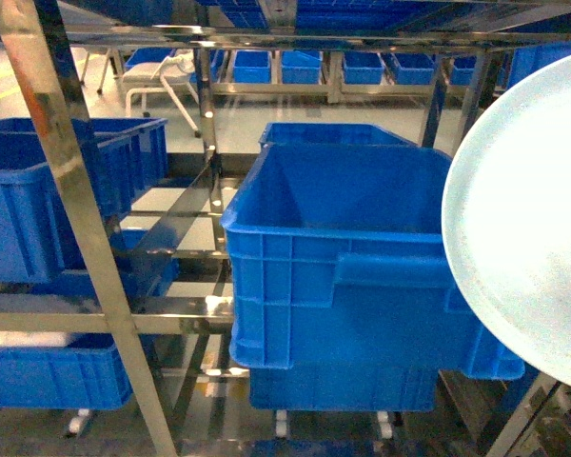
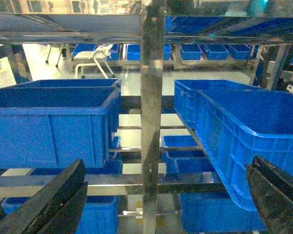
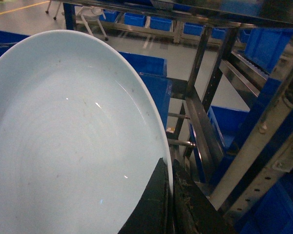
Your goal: Place blue tray on left shelf second layer neatly
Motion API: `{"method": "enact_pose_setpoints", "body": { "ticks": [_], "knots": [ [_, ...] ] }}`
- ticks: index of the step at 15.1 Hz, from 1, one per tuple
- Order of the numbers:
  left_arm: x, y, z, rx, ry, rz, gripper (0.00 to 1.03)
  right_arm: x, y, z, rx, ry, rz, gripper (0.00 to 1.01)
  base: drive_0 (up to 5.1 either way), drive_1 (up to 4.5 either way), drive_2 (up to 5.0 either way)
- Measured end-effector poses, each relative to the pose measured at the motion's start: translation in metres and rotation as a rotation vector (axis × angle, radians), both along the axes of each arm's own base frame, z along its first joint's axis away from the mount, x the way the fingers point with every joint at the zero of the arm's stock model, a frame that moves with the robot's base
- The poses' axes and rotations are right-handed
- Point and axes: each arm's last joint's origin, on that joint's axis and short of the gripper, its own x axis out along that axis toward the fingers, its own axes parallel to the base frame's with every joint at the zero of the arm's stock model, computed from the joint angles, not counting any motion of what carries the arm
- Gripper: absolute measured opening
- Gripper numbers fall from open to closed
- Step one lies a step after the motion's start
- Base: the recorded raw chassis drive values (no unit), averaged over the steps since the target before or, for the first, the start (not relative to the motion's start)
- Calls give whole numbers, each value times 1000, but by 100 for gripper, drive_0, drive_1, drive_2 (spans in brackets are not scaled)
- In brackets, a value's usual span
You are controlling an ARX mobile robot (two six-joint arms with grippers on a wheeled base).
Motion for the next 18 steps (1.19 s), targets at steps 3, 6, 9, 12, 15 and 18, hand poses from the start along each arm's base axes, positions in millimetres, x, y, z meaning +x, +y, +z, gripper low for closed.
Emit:
{"method": "enact_pose_setpoints", "body": {
  "ticks": [3, 6, 9, 12, 15, 18],
  "knots": [
    [0, 0, 0, 0, 0, 0, 98, 0, 0, 0, 0, 0, 0, 2, 0, 434, -433],
    [0, 0, 0, 0, 3, 1, 98, 0, 0, 0, 0, -2, 0, 2, -2, 346, -351],
    [0, 0, 0, 0, 2, 0, 98, 0, 0, 0, 0, -1, 0, 2, 0, 0, 0],
    [0, 0, 0, 0, 1, 0, 98, 0, 0, 0, 0, 1, 0, 2, 0, 0, 0],
    [0, 0, 0, 0, 2, 0, 98, 0, 0, 0, 0, 1, 0, 2, 0, 0, 0],
    [0, 0, 0, 0, 2, 0, 98, 0, 0, 0, 0, 1, 0, 2, 0, 0, 0]
  ]
}}
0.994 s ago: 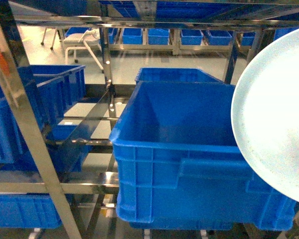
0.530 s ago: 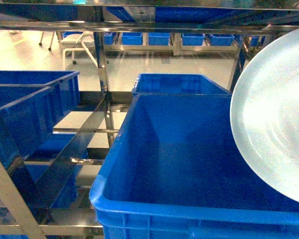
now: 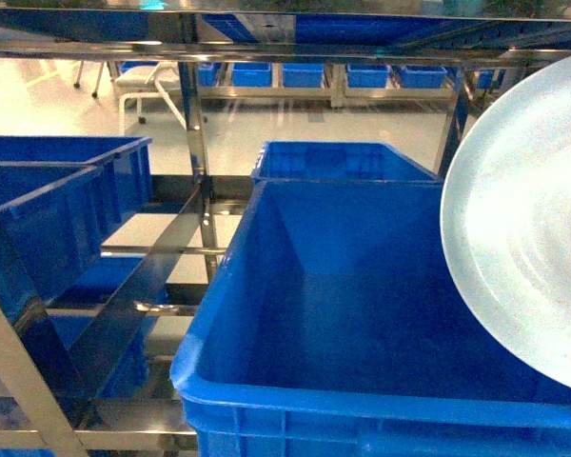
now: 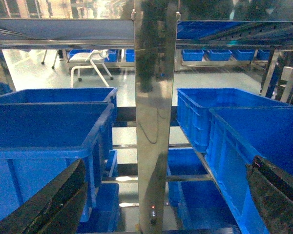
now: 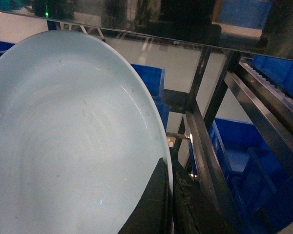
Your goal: Place blue tray on left shelf second layer neatly
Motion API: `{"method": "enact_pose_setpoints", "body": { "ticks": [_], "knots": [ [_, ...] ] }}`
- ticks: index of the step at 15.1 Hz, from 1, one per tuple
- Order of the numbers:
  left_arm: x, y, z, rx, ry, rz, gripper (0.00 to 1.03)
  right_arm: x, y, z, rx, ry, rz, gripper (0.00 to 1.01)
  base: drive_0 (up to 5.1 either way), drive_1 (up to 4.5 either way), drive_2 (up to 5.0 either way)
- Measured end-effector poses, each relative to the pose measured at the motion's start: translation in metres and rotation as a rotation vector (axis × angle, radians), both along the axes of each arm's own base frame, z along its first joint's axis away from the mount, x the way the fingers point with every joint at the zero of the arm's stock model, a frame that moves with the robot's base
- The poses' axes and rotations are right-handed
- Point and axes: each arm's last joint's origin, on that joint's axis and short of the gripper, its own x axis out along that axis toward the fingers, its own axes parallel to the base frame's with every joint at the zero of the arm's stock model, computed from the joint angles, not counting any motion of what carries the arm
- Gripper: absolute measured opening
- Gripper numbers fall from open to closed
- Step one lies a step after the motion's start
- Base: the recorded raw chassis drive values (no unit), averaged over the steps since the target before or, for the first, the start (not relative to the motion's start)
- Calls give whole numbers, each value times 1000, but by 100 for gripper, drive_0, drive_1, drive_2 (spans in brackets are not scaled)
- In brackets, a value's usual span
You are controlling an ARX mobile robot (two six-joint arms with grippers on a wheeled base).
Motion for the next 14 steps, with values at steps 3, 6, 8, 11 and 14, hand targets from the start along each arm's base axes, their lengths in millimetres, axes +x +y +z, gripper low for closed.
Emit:
{"method": "enact_pose_setpoints", "body": {
  "ticks": [3, 6, 8, 11, 14],
  "knots": [
    [0, 0, 0, 0, 0, 0, 98, 0, 0, 0, 0, 0, 0, 2, 0, 0, 0],
    [0, 0, 0, 0, 0, 0, 98, 0, 0, -2, 10, 40, 18, 2, 0, 0, 0],
    [0, 0, 0, 0, 0, 0, 98, 1, 0, -9, 95, 168, 36, 2, 0, 0, 0],
    [0, 0, 0, 0, 0, 0, 98, 19, -2, -14, 263, 356, 13, 2, 0, 0, 0],
    [0, 0, 0, 0, 0, 0, 98, 67, 7, -26, 472, 554, 19, 2, 0, 0, 0]
  ]
}}
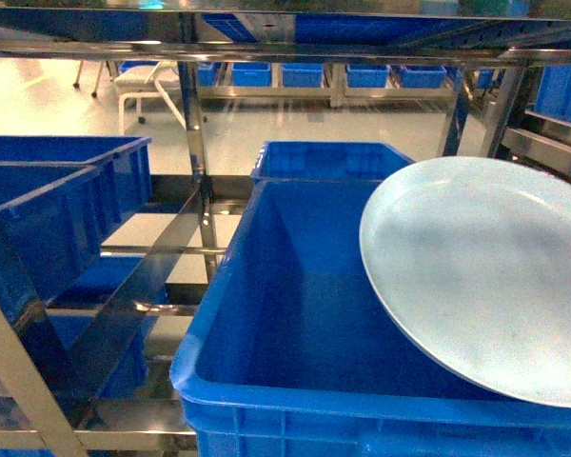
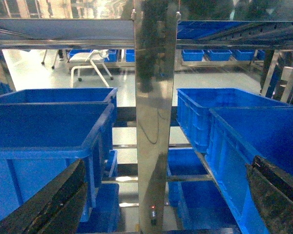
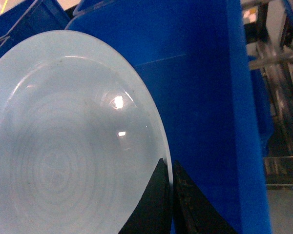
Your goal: Place blue tray on left shelf second layer neatly
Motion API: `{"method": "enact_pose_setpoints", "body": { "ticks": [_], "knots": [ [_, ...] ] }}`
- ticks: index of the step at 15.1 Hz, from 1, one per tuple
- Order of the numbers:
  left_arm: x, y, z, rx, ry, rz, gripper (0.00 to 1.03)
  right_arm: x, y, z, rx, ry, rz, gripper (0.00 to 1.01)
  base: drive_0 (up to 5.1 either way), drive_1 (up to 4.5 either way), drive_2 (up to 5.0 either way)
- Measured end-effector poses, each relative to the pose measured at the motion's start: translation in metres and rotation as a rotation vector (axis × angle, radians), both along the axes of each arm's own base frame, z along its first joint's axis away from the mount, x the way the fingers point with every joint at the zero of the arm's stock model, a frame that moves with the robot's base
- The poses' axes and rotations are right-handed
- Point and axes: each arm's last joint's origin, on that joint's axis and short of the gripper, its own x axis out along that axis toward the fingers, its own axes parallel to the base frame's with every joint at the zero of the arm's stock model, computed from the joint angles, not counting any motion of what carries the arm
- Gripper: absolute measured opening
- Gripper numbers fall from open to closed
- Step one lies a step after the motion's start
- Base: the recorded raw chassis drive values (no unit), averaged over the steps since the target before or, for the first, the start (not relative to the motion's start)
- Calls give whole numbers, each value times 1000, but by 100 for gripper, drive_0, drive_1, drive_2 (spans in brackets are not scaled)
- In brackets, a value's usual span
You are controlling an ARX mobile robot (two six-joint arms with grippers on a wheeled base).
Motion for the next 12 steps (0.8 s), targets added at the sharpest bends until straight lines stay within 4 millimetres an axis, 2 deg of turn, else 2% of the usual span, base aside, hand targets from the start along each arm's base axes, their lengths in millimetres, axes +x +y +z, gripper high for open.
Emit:
{"method": "enact_pose_setpoints", "body": {
  "ticks": [1, 4, 8, 11, 12],
  "knots": [
    [0, 0, 0, 0, 0, 0, 98, 12, 6, -7, 43, 52, 5, 2, 0, 0, 0],
    [0, 0, 0, 0, 0, 0, 98, 21, 11, -12, 62, 90, 11, 2, 0, 0, 0],
    [0, 0, 0, 0, 0, 0, 98, 52, 37, -32, 59, 178, 38, 2, 0, 0, 0],
    [0, 0, 0, 0, 0, 0, 98, 80, 55, -34, 24, 175, 47, 2, 0, 0, 0],
    [0, 0, 0, 0, 0, 0, 98, 84, 57, -33, -8, 196, 38, 10, 0, 0, 0]
  ]
}}
